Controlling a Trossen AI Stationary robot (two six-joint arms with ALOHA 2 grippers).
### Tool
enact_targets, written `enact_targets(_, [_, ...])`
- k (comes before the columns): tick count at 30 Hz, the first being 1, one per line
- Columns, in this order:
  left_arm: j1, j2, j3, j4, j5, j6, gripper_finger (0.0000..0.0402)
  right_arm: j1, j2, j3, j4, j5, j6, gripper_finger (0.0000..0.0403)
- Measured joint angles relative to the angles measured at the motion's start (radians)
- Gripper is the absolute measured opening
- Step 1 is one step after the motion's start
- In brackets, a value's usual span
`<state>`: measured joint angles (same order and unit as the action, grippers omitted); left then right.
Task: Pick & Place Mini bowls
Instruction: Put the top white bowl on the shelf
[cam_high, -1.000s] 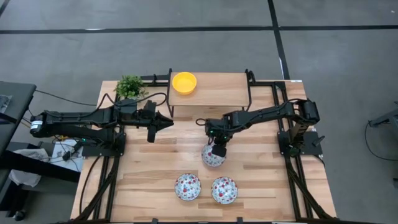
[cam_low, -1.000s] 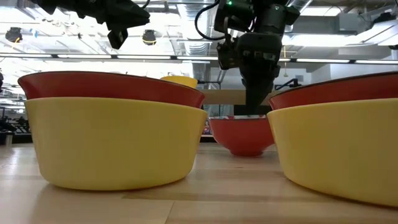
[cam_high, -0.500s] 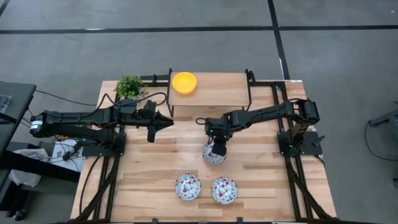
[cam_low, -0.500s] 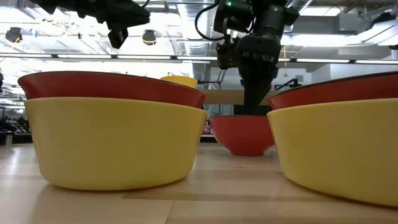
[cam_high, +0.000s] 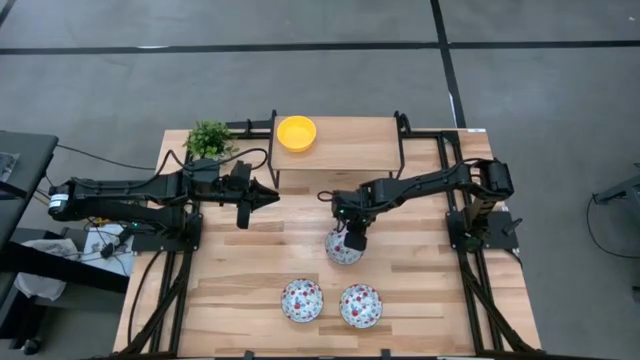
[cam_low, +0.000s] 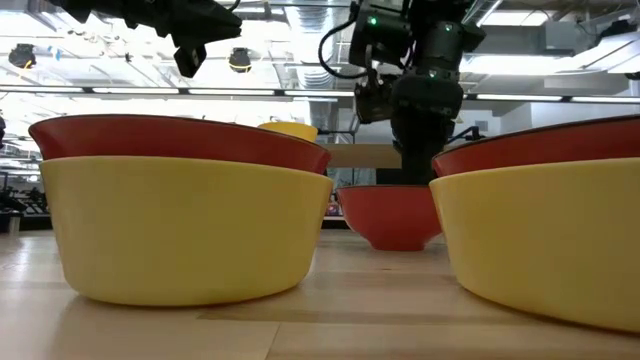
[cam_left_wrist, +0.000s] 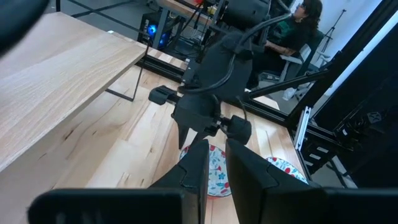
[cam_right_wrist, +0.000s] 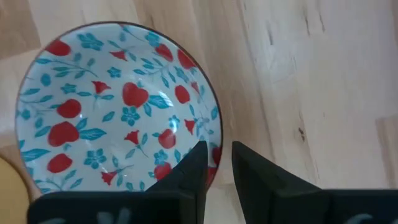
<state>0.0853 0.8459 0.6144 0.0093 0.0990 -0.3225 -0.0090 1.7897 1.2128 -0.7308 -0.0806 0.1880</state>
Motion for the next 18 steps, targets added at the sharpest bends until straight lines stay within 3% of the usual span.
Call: enact_targets(18, [0.000, 0.000, 0.000, 0.008, 0.000, 0.000, 0.0053, 0.001, 0.000, -0.005, 0.020, -0.026, 0.002, 0.0061])
